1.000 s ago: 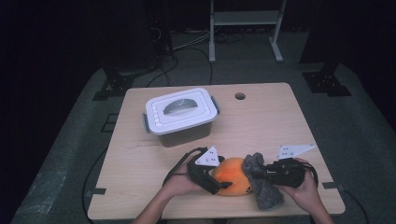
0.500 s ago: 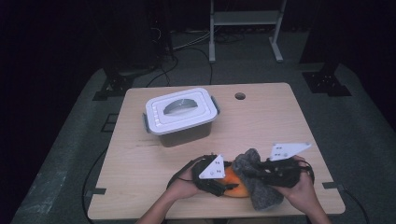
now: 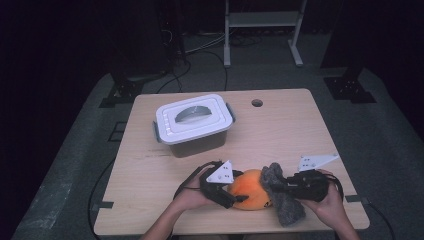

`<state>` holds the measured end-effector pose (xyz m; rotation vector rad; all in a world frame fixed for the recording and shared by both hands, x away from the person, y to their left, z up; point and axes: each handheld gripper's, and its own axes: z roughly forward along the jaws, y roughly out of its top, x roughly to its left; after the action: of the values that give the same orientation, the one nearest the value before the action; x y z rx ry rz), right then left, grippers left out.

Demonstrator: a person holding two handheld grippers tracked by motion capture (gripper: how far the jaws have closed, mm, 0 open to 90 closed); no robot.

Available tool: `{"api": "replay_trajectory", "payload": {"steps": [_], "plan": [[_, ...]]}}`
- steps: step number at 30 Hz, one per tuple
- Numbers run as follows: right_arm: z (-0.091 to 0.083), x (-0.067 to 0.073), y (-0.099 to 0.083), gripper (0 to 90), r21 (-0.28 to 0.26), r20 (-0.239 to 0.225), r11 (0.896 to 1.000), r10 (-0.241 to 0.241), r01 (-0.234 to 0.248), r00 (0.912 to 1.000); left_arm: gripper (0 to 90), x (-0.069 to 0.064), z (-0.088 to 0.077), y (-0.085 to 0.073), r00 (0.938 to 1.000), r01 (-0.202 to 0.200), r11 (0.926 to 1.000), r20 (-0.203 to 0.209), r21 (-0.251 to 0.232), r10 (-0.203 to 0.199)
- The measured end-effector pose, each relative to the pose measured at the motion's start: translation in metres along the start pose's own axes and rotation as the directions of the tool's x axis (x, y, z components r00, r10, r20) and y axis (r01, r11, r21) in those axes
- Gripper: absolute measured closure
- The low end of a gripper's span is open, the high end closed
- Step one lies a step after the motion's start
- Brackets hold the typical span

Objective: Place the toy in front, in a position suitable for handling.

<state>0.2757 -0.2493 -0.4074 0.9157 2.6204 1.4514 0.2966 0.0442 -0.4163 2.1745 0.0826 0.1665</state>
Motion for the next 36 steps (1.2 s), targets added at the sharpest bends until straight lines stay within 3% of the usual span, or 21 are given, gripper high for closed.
{"api": "replay_trajectory", "payload": {"steps": [2,5,9,12,15,20,24,29,33,36], "plan": [[0.004,0.006,0.003,73.4,0.012,-0.002,1.000,-0.020,0.020,0.9998,17.0,-0.001,0.002,0.004,0.9998,0.014,0.9999,-0.014,-0.007,-0.014],[0.011,0.013,0.006,73.4,0.022,-0.035,0.999,-0.047,0.048,0.9983,15.2,-0.001,0.006,0.008,0.9995,0.028,0.9996,-0.015,0.001,-0.028],[0.010,0.015,0.009,73.9,0.020,0.005,0.998,-0.062,0.061,0.9981,34.8,-0.002,0.005,0.007,0.9985,-0.012,0.9999,-0.054,-0.006,0.012],[0.001,0.011,0.015,74.3,-0.034,0.019,0.998,-0.050,0.051,0.9985,40.2,0.001,0.001,0.009,0.9972,-0.013,0.9989,-0.074,-0.044,0.010],[-0.001,0.010,0.019,74.4,-0.070,0.041,0.996,-0.045,0.048,0.9982,40.1,-0.001,0.002,0.008,0.9909,-0.053,0.9978,-0.126,-0.040,0.048],[0.012,0.003,0.012,74.2,-0.039,0.036,0.999,-0.024,0.026,0.9991,35.3,0.004,0.002,0.000,0.9950,-0.013,0.9991,-0.099,-0.041,0.009],[0.011,-0.007,0.000,74.2,-0.029,0.010,0.999,0.027,-0.026,0.9996,34.3,0.007,-0.002,-0.007,0.9967,0.016,0.9985,-0.078,-0.052,-0.020],[0.011,-0.023,-0.016,73.8,0.033,0.005,0.995,0.098,-0.098,0.9952,30.2,0.008,-0.005,-0.012,0.9976,0.041,0.9976,-0.054,-0.055,-0.044],[0.011,-0.027,-0.017,73.8,0.061,0.033,0.993,0.102,-0.104,0.9942,29.9,0.012,-0.009,-0.016,0.9961,0.072,0.9956,-0.047,-0.060,-0.074],[0.006,-0.022,-0.011,73.8,0.012,0.029,0.997,0.080,-0.080,0.9964,29.6,0.013,-0.010,-0.019,0.9955,0.084,0.9939,-0.036,-0.071,-0.087]]}}
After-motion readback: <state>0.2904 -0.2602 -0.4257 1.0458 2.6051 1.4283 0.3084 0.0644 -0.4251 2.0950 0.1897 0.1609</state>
